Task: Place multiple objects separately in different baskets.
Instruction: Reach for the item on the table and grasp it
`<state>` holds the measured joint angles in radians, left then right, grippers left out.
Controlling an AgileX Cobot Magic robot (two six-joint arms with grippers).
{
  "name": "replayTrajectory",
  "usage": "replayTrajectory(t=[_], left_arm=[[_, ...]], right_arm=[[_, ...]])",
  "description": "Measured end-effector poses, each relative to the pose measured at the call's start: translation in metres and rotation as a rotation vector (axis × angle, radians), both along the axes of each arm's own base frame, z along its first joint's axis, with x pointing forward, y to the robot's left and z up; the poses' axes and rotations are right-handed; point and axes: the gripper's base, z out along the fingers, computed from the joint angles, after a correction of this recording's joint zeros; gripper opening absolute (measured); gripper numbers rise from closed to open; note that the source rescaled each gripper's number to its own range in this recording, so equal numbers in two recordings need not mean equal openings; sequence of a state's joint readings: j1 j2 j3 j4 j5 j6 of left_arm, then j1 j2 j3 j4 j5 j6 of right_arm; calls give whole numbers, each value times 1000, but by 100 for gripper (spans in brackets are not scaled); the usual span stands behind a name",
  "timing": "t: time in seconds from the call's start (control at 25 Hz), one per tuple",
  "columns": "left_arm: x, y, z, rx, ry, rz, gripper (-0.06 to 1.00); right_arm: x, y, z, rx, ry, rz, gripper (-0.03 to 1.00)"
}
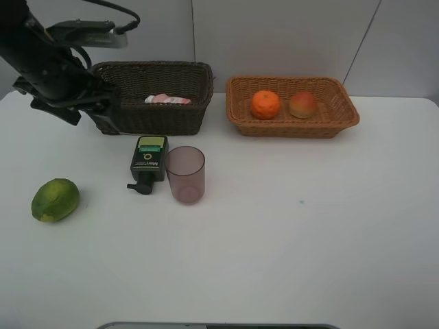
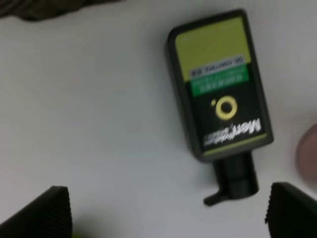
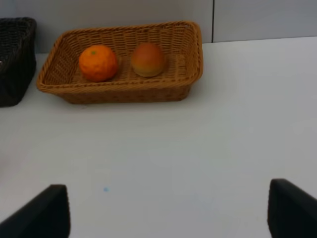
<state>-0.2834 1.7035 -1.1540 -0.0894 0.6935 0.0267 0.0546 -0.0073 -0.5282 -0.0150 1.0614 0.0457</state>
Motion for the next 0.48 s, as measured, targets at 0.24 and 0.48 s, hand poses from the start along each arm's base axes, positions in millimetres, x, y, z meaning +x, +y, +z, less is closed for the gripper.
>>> replayTrajectory(t=[0.24,0.48], left_arm=[[29,-44,-35,-1,106,50,100],[33,-59,-68,53,158,139,100]], right_arm=[[0,0,0,0,0,0,73],[0,0,0,0,0,0,73]])
